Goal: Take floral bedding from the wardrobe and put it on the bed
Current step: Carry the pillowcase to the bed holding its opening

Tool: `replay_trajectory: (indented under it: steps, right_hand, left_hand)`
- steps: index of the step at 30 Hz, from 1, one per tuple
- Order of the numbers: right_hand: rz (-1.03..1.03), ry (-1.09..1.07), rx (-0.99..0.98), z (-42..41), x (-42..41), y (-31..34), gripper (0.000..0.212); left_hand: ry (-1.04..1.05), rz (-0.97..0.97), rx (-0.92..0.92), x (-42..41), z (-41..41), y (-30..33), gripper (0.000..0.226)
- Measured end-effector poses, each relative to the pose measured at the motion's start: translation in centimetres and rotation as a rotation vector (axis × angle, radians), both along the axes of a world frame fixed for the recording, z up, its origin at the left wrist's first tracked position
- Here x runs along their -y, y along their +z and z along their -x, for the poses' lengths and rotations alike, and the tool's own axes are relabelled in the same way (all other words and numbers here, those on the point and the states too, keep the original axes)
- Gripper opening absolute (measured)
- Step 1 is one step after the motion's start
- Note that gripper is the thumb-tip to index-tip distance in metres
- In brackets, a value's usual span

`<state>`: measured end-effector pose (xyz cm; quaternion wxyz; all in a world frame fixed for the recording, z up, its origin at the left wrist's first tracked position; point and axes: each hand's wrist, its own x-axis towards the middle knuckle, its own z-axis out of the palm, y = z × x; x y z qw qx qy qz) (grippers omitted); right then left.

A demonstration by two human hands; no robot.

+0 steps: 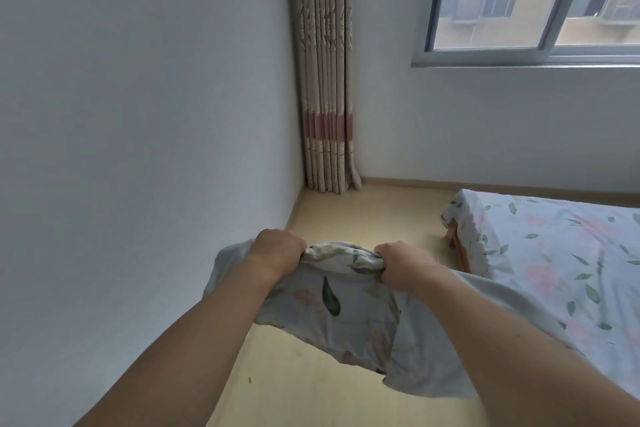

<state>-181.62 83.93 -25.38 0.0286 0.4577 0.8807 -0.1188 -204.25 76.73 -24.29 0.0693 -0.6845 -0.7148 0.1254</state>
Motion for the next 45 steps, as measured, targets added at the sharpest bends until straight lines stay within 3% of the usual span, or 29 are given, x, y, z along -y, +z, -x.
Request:
replay_trajectory:
  steps: [12, 24, 45]
  right_hand:
    - [-0.007, -0.116, -0.054, 7.0, -20.2, 1.0, 0.016]
    - [-0.030, -0.154, -0.046, 7.8, -44.2, 0.6, 0.010]
    - [-0.056, -0.304, -0.024, 12.2, -84.9, 0.2, 0.023]
  left_hand:
    - [-0.101, -0.027, 0.021, -22.3, 7.8, 1.9, 0.027]
    - [-0.146, -0.054, 0.002, -47.1, 8.7, 2.2, 0.027]
    - [-0.280, 0.001, 0.054, -91.3, 14.2, 1.1, 0.025]
